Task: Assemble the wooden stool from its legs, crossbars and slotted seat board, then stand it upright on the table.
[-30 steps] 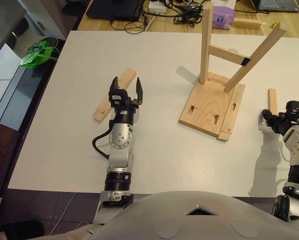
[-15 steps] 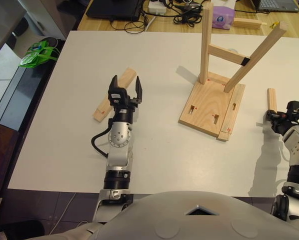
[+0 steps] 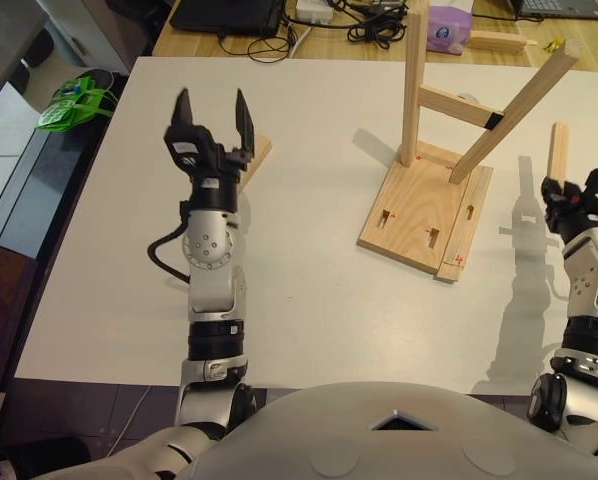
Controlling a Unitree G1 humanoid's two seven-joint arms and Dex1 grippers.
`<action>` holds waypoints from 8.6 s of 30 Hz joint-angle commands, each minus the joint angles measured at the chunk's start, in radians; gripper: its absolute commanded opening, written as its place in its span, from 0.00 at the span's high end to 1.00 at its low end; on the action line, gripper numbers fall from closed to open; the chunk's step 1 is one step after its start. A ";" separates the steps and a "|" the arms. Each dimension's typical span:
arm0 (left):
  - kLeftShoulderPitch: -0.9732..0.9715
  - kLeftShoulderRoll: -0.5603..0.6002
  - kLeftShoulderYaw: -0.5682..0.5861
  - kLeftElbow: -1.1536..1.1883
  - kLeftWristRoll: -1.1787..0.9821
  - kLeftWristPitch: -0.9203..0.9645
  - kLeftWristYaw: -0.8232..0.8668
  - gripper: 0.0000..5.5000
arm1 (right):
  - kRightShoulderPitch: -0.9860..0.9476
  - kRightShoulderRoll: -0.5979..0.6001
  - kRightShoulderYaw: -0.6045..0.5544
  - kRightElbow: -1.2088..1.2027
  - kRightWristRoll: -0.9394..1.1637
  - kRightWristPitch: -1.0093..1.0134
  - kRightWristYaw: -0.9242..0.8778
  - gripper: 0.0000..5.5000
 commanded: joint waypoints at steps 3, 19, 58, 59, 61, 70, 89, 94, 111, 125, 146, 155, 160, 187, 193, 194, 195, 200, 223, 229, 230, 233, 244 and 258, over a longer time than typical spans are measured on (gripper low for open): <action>-0.134 0.035 0.034 -0.152 -0.107 0.156 -0.024 0.34 | -0.088 -0.007 -0.050 -0.022 0.006 -0.223 -0.024 0.77; -0.520 -0.002 0.045 -0.120 -0.775 0.612 -0.282 0.34 | -0.330 -0.156 0.203 -0.356 0.149 -0.427 0.385 0.77; -0.539 -0.047 0.046 -0.138 -1.045 0.794 -0.316 0.85 | -0.262 -0.086 0.394 -0.403 0.096 -0.481 0.536 0.77; -0.538 -0.050 0.047 -0.140 -1.053 0.797 -0.309 0.87 | -0.263 -0.085 0.393 -0.402 0.094 -0.483 0.533 0.77; -0.533 -0.056 0.042 -0.146 -1.064 0.803 -0.301 0.90 | -0.265 -0.082 0.390 -0.401 0.089 -0.486 0.527 0.77; -0.530 -0.079 0.032 -0.155 -1.085 0.805 -0.260 0.92 | -0.270 -0.086 0.403 -0.359 0.017 -0.559 0.518 0.77; -0.375 0.071 0.101 -0.329 -0.963 0.779 -0.128 0.93 | 0.249 -0.540 0.337 -0.435 0.050 -0.289 0.904 0.18; -0.027 -0.083 -0.072 -0.398 -0.717 0.713 0.098 0.93 | 0.380 -0.603 0.305 -0.393 0.018 -0.297 0.954 0.09; -0.085 0.448 0.172 0.153 -0.453 0.386 -0.562 0.93 | 0.449 -0.555 0.294 -0.483 0.019 -0.254 0.874 0.09; -0.233 0.367 0.104 0.583 -0.305 0.076 -0.682 0.93 | 0.375 -0.546 0.324 -0.433 0.023 -0.273 0.888 0.09; -0.203 0.390 0.140 0.604 -0.302 0.001 -0.740 0.93 | 0.372 -0.526 0.323 -0.428 0.029 -0.268 0.885 0.09; -0.186 0.387 0.134 0.639 -0.290 -0.010 -0.760 0.93 | 0.363 -0.528 0.310 -0.457 0.077 -0.224 0.885 0.09; -0.170 0.392 0.131 0.648 -0.287 -0.018 -0.780 0.93 | 0.357 -0.530 0.311 -0.459 0.085 -0.215 0.882 0.09; -0.120 0.223 -0.050 0.359 -0.281 0.463 -0.493 0.93 | 0.319 -0.468 0.365 -0.460 0.048 -0.239 0.826 0.09; -0.028 0.090 -0.173 0.109 -0.218 0.439 -0.372 0.93 | 0.318 -0.454 0.370 -0.454 0.041 -0.244 0.818 0.09; -0.020 0.063 -0.196 0.106 -0.210 0.435 -0.359 0.93 | 0.314 -0.447 0.370 -0.456 0.052 -0.237 0.816 0.09; -0.015 0.039 -0.217 0.111 -0.203 0.430 -0.351 0.93 | 0.309 -0.440 0.369 -0.460 0.063 -0.228 0.815 0.09; -0.036 -0.013 -0.323 0.202 -0.087 0.328 -0.322 0.93 | 0.290 -0.430 0.375 -0.459 0.062 -0.221 0.812 0.09; -0.042 -0.050 -0.264 -0.003 -0.107 0.207 -0.284 0.69 | 0.288 -0.401 0.384 -0.431 0.032 -0.255 0.788 0.09; -0.203 -0.034 -0.220 -0.124 -0.130 0.376 -0.257 0.56 | 0.292 -0.387 0.395 -0.421 0.013 -0.275 0.771 0.09; -0.260 -0.028 -0.202 -0.121 -0.142 0.407 -0.257 0.56 | 0.292 -0.386 0.399 -0.420 0.009 -0.279 0.769 0.09; -0.406 -0.014 -0.152 -0.101 -0.184 0.471 -0.266 0.56 | 0.284 -0.381 0.404 -0.414 0.002 -0.287 0.769 0.09; -0.244 -0.115 -0.239 0.462 -0.150 0.318 -0.338 0.56 | 0.261 -0.383 0.423 -0.404 -0.008 -0.293 0.785 0.09; -0.625 -0.026 -0.144 0.066 -0.213 0.530 -0.296 0.56 | 0.274 -0.340 0.451 -0.416 -0.037 -0.299 0.730 0.09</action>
